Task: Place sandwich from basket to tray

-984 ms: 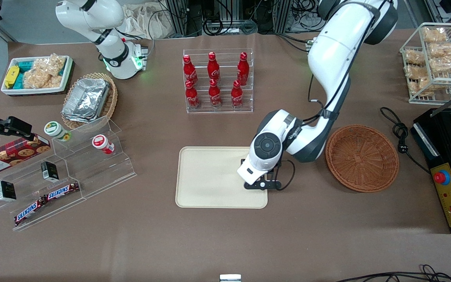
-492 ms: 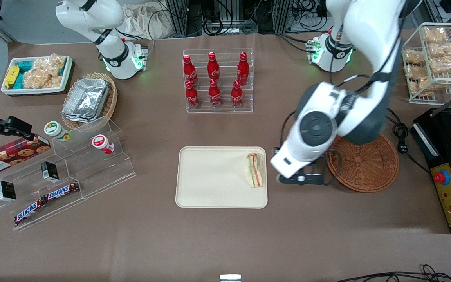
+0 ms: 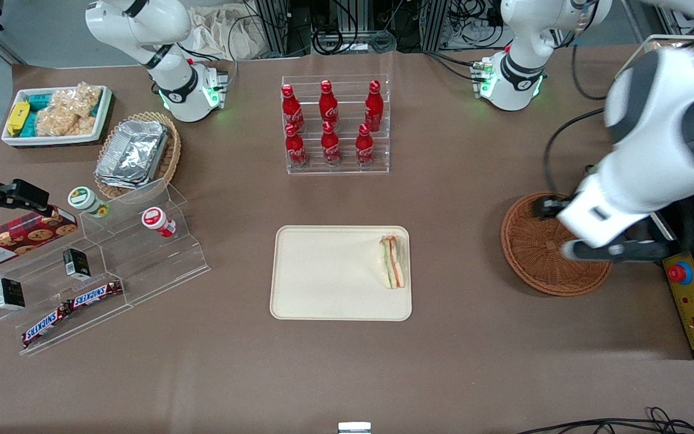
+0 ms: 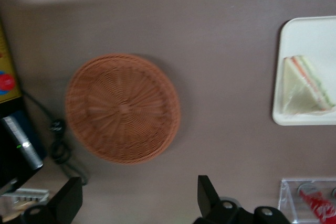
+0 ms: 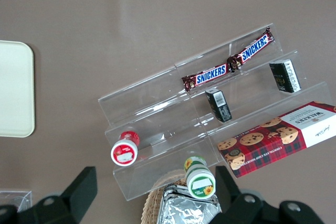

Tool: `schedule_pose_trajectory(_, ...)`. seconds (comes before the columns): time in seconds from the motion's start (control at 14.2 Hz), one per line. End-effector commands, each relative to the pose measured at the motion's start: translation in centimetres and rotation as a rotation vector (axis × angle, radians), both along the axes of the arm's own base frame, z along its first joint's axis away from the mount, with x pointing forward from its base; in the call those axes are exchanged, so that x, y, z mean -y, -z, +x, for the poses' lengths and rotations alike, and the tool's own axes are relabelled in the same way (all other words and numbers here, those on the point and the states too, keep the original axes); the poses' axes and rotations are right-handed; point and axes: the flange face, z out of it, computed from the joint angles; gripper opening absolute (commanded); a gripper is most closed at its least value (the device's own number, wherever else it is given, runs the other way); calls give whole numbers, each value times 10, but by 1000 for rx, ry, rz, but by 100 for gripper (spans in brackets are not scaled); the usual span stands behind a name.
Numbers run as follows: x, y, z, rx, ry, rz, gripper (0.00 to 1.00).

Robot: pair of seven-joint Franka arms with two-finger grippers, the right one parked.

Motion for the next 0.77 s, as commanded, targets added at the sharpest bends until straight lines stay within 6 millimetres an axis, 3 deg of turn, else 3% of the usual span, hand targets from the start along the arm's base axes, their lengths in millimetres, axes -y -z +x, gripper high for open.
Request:
schedule_pose_trajectory(0.0, -46, -14, -10, -15, 30, -28, 98)
schedule_pose_trajectory(0.21, -80, -26, -13, 6, -23, -44, 98)
schedule_pose_trajectory(0.35, -80, -25, -13, 4, -25, -44, 99)
schedule_pose_trajectory(0.49, -71, -12, -6, -15, -19, -48, 99)
schedule_pose_trajectory(0.7, -74, -13, 3, -4, -33, -95, 99)
